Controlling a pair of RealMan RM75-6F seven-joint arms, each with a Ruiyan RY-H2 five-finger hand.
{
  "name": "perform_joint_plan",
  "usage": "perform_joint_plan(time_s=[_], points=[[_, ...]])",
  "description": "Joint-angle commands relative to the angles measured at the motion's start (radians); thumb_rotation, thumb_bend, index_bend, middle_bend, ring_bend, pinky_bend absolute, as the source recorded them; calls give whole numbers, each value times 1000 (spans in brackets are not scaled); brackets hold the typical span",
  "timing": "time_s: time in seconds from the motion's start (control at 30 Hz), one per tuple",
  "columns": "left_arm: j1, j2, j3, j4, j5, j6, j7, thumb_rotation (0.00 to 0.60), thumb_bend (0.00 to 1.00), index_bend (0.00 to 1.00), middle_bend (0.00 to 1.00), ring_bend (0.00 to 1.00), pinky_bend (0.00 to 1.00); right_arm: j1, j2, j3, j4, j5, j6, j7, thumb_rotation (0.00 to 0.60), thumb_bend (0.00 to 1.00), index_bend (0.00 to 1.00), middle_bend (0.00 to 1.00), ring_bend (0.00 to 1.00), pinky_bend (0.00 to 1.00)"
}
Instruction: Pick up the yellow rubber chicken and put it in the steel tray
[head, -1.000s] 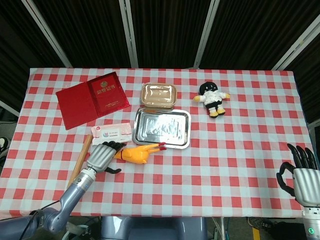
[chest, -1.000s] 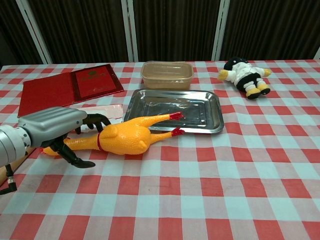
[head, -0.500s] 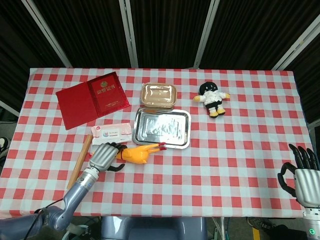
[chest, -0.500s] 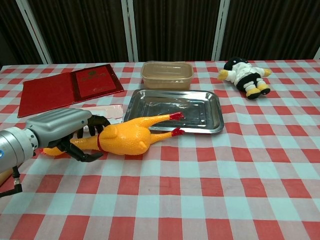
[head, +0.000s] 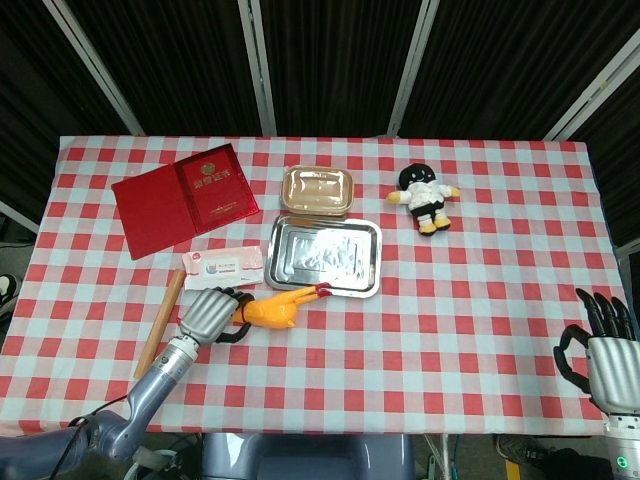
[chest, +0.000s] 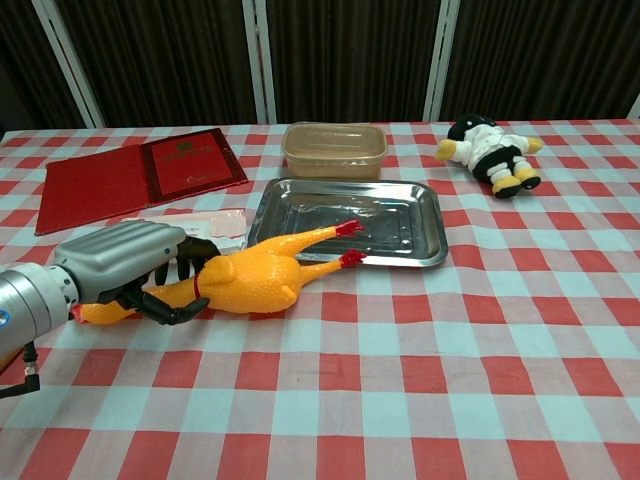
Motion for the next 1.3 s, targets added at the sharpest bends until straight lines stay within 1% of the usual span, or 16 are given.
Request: perform_joint_plan(time_s=[0.03, 0.13, 0.23, 0.3, 0.43, 0.6, 0.67, 0.77, 0.93, 1.03, 1.13, 1.23, 1.3], points=[[-2, -2, 5, 8, 3, 2, 0, 600, 422, 321, 398, 364, 467, 1, 2, 0, -4, -2, 0, -1, 600, 406, 72, 91, 64, 11], [-3, -4, 7, 15, 0, 2, 8, 600, 386, 297, 375, 341, 463, 0, 3, -1, -7, -5, 1, -2, 600, 406, 72, 91, 64, 11], [-4, -12, 9, 24, 0, 9, 24, 600, 396, 360, 442, 390, 496, 0, 4, -1, -11, -6, 1, -3, 600, 406, 72, 91, 65, 11], [-3, -23, 7, 28, 5, 25, 16, 600, 445, 422, 502, 444, 540, 1, 4, -1, -12, -6, 0, -3, 600, 406, 72, 91, 65, 11], [-1, -39, 6, 46, 51, 80, -24, 600, 549, 493, 566, 502, 577, 0, 6, 0, -15, -8, 3, -4, 600, 406, 73, 91, 65, 11], [-9, -22, 14, 42, 145, 156, -115, 600, 639, 534, 605, 536, 601, 1, 17, 5, -26, -18, 14, -2, 600, 406, 83, 93, 76, 40], [-17, -2, 17, 32, 184, 180, -142, 600, 654, 538, 610, 539, 610, 4, 26, 4, -40, -29, 12, 23, 600, 406, 84, 96, 81, 50], [-36, 33, 19, 6, 222, 189, -156, 600, 672, 551, 618, 547, 616, 13, 44, -1, -63, -50, 3, 80, 600, 405, 85, 98, 87, 62], [-87, 120, 11, -83, 259, 152, -204, 600, 673, 554, 619, 548, 616, 38, 94, -3, -103, -96, -13, 170, 600, 405, 85, 98, 87, 70], [-123, 165, 0, -129, 277, 120, -208, 600, 672, 552, 616, 548, 614, 50, 118, -3, -125, -127, -13, 215, 600, 405, 85, 98, 87, 71], [-167, 212, -11, -178, 282, 59, -204, 600, 673, 546, 612, 545, 611, 67, 139, -10, -142, -161, -24, 257, 600, 400, 86, 97, 87, 71], [-229, 263, -38, -238, 269, -31, -172, 600, 676, 545, 612, 545, 610, 97, 162, -18, -163, -211, -49, 293, 600, 366, 85, 96, 87, 71], [-267, 288, -59, -277, 248, -92, -145, 600, 678, 545, 612, 545, 609, 121, 176, -21, -179, -245, -71, 292, 600, 342, 81, 96, 86, 71]])
